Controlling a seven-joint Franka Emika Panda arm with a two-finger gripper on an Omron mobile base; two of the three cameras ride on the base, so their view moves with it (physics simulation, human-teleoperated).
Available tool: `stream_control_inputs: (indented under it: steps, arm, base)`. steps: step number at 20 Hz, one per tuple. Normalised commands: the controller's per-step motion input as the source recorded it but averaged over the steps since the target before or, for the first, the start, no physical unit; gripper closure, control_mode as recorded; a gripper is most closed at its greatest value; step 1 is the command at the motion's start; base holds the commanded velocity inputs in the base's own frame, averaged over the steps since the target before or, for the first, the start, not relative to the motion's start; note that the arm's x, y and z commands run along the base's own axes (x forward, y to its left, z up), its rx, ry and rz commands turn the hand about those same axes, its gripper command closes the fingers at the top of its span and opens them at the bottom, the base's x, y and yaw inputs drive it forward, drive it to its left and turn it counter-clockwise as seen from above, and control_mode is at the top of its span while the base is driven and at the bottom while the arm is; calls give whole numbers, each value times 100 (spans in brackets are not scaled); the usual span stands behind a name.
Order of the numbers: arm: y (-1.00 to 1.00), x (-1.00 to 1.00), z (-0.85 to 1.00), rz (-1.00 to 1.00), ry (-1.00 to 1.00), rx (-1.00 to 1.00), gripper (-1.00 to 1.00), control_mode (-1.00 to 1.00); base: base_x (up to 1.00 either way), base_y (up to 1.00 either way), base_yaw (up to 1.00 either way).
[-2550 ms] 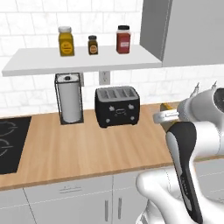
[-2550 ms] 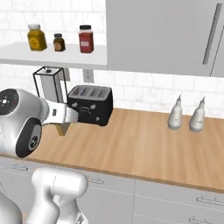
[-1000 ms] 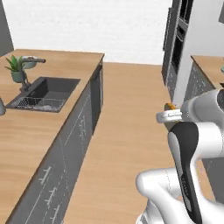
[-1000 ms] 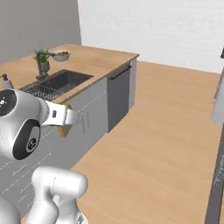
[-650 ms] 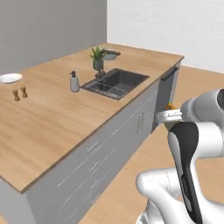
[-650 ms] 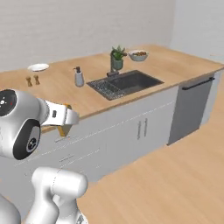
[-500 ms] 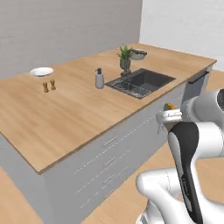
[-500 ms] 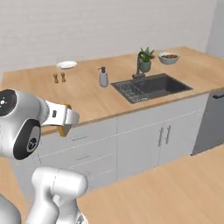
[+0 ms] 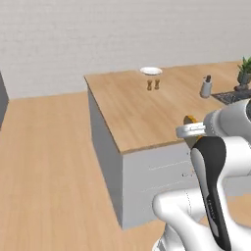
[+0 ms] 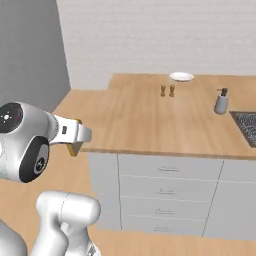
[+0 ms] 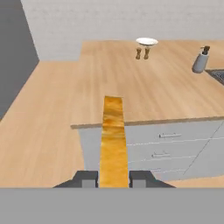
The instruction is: Start the toaster. Once the lever pops up, take the bread to the plate on the dining counter.
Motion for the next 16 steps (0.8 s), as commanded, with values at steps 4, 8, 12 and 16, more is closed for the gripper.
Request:
stream_control_inputs:
  steps: [4,8,12,16]
  arm:
    - [0,0,0,0,0,0,100,100]
    - [0,0,0,0,0,0,100,100]
    - [0,0,0,0,0,0,100,100]
    - [0,0,0,0,0,0,100,100]
  base:
    - [8,98,67]
    - [28,77,25]
    - [68,66,-7]
    - [74,80,-26]
